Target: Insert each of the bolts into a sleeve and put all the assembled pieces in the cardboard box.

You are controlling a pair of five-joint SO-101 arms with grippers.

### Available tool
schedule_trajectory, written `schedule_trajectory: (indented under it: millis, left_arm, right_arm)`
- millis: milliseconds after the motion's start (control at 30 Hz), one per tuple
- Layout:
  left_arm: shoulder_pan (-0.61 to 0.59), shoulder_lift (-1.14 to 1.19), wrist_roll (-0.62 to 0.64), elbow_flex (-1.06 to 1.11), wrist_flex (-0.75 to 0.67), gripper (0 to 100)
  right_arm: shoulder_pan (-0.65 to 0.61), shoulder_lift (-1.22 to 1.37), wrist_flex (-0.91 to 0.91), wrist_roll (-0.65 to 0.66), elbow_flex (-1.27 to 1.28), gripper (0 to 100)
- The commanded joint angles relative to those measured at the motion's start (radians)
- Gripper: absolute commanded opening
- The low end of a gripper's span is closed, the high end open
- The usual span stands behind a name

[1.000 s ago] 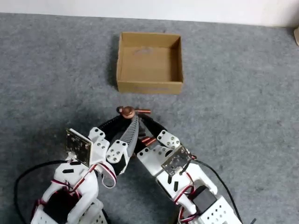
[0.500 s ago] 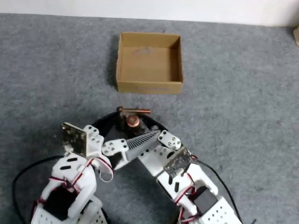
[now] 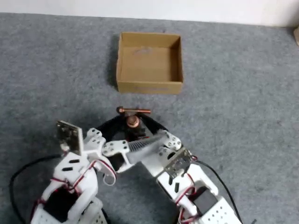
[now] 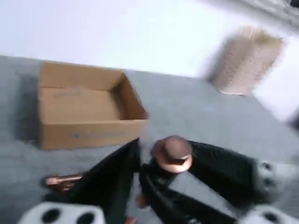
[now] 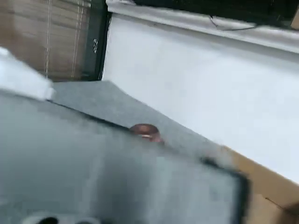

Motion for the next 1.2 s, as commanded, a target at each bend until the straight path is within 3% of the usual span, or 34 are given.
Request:
schedule_trajectory:
  millis: [0,100,200,300,600,1167]
  left_arm:
    - [0.022,-0.008,0.003,-0.064,-0.012,20]
    - [0.019,-0.008,-0.002,-0.088,-0.012,0]
    - [0.022,-0.008,-0.072,-0.097,-0.012,4]
    - [0.028,-0.008,-0.133,-0.099,-0.034,0]
    - [0.054,-0.008,-0.141,-0.097,-0.276,0]
    - [0.09,-0.008,-0.144,0.021,-0.27,0]
  right_arm:
    - [-0.001,-0.008,0.002,-0.006,0.139,0.5]
    - [-0.001,-0.008,0.002,-0.006,0.139,0.5]
    - [-0.001,-0.008,0.002,-0.006,0.139,0.5]
    - [-0.001,-0.008,0.002,-0.006,0.139,0.5]
    - [-0.002,-0.008,0.004,-0.006,0.139,0.5]
    - [0.01,-0.008,0.004,-0.006,0.139,0.5]
